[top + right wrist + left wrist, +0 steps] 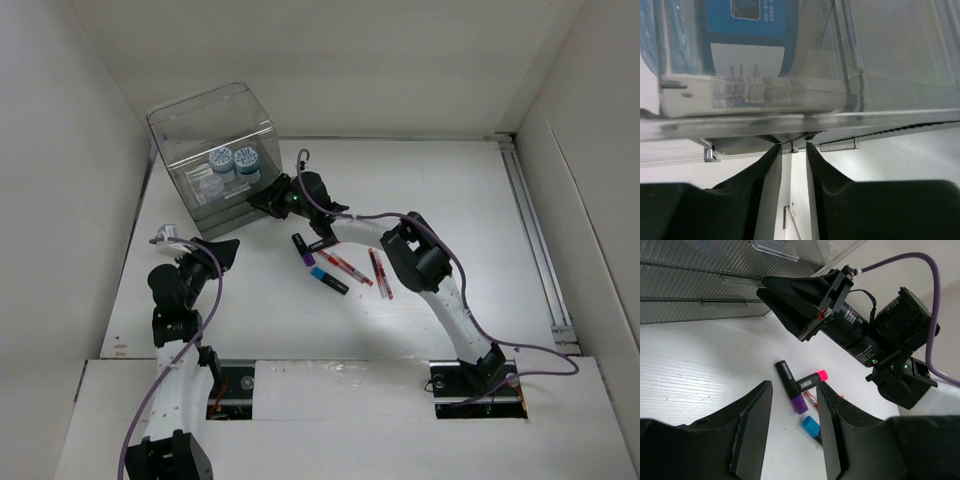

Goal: Sort the stationery into containers
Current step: Open the drawer

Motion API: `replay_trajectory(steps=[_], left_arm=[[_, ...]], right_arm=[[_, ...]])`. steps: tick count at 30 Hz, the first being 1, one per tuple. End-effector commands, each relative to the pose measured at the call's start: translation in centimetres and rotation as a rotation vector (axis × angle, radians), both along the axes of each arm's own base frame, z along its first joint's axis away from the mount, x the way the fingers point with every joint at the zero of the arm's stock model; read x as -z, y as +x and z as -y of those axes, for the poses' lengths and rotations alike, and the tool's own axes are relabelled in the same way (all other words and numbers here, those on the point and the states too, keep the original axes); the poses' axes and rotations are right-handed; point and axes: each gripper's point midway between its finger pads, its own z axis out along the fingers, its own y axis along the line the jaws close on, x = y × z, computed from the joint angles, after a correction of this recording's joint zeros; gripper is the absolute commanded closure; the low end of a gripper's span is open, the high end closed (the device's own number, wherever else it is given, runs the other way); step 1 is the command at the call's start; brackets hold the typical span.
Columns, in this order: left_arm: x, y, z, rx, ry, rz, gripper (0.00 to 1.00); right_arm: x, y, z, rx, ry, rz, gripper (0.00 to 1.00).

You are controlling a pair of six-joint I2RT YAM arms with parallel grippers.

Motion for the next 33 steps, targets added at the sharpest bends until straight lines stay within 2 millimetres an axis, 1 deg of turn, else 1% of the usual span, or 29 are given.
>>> replay_trajectory(steps=[1, 2, 3, 4, 5, 6, 9, 11, 12, 13, 14, 15, 17, 18, 19, 20, 21, 22, 23, 24, 25, 26, 27, 30, 31, 32, 33], left_arm=[[-3.1, 0.0, 0.6, 0.047, 0.035, 0.104, 0.62], [-3.1, 0.0, 0.8, 0.056, 0.035, 0.104, 0.62], [-3.1, 0.0, 0.8, 0.056, 0.035, 0.104, 0.61], [-3.1, 0.0, 0.8, 0.056, 0.035, 0.104, 0.61], [-3.1, 0.0, 0.8, 0.056, 0.035, 0.104, 0.59], [-3.1, 0.0, 0.8, 0.056, 0.035, 0.104, 0.59], [-3.1, 0.0, 0.6, 0.047, 0.035, 0.104, 0.59], [-2.9, 0.1, 0.6, 0.047, 0.033, 0.095, 0.59], [-2.9, 0.1, 0.6, 0.047, 0.033, 0.095, 0.58], [-3.3, 0.2, 0.6, 0.047, 0.035, 0.104, 0.58], [-3.3, 0.3, 0.5, 0.036, 0.036, 0.104, 0.58], [-3.3, 0.3, 0.5, 0.036, 0.036, 0.104, 0.58], [-3.8, 0.4, 0.3, 0.027, 0.029, 0.110, 0.58], [-3.8, 0.4, 0.3, 0.027, 0.029, 0.110, 0.58], [-4.1, 0.4, 0.3, 0.027, 0.032, 0.124, 0.58], [-4.5, 0.5, 0.3, 0.026, 0.022, 0.129, 0.58], [-4.7, 0.6, 0.3, 0.026, 0.024, 0.138, 0.58], [-4.7, 0.6, 0.3, 0.026, 0.024, 0.138, 0.58], [-4.7, 0.6, 0.2, 0.017, 0.024, 0.138, 0.58], [-4.7, 0.6, 0.2, 0.017, 0.024, 0.138, 0.58], [-4.7, 0.6, 0.2, 0.017, 0.024, 0.138, 0.58], [-4.7, 0.7, 0.0, 0.006, 0.025, 0.138, 0.58], [-4.7, 0.7, 0.0, 0.006, 0.025, 0.138, 0.58], [-4.7, 0.8, -0.2, -0.004, 0.025, 0.138, 0.58], [-4.7, 0.8, -0.2, -0.005, 0.025, 0.138, 0.58], [-5.2, 0.8, -0.2, -0.005, 0.027, 0.147, 0.58], [-4.9, 0.9, -0.2, -0.005, 0.025, 0.138, 0.58]], right_arm=[[-3.2, -0.5, -1.4, -0.056, 0.088, 0.071, 0.69], [-2.6, -0.6, -1.5, -0.065, 0.083, 0.064, 0.71], [-3.4, -0.5, -1.6, -0.064, 0.104, 0.072, 0.73], [-3.4, -0.2, -1.3, -0.065, 0.105, 0.071, 0.74], [-3.1, -0.3, -1.4, -0.074, 0.108, 0.073, 0.76], [-3.3, -0.2, -1.4, -0.075, 0.114, 0.079, 0.83], [-3.1, -0.4, -1.2, -0.075, 0.112, 0.077, 0.93], [-3.0, -0.7, -1.0, -0.075, 0.114, 0.079, 0.96], [-3.6, -0.9, -0.8, -0.075, 0.117, 0.083, 0.97], [-4.0, -1.3, -0.6, -0.084, 0.124, 0.089, 0.99], [-4.0, -1.5, -0.4, -0.084, 0.120, 0.084, 1.00], [-4.3, -1.9, 0.0, -0.084, 0.120, 0.084, 1.00], [-4.1, -2.5, 0.6, -0.084, 0.110, 0.073, 1.00], [-3.1, -3.0, 1.0, -0.083, 0.094, 0.056, 1.00], [-3.9, -3.3, 1.4, -0.083, 0.098, 0.060, 1.00], [-3.6, -3.6, 1.6, -0.083, 0.091, 0.052, 1.00], [-3.8, -3.8, 1.9, -0.083, 0.094, 0.056, 1.00], [-2.8, -4.3, 2.3, -0.083, 0.077, 0.037, 1.00], [-3.7, -4.6, 2.6, -0.083, 0.087, 0.048, 1.00], [-3.6, -4.8, 2.8, -0.084, 0.078, 0.051, 1.00], [-2.8, -5.3, 3.3, -0.084, 0.063, 0.034, 1.00], [-3.3, -5.4, 3.6, -0.075, 0.060, 0.048, 1.00], [-3.3, -6.0, 3.4, -0.084, 0.057, 0.045, 1.00], [-1.9, -6.6, 4.0, -0.084, 0.033, 0.019, 1.00], [-1.9, -6.8, 4.2, -0.084, 0.032, 0.018, 1.00], [-0.9, -7.1, 4.5, -0.084, 0.016, 0.000, 1.00], [-0.8, -7.7, 4.4, -0.093, 0.014, -0.003, 1.00]])
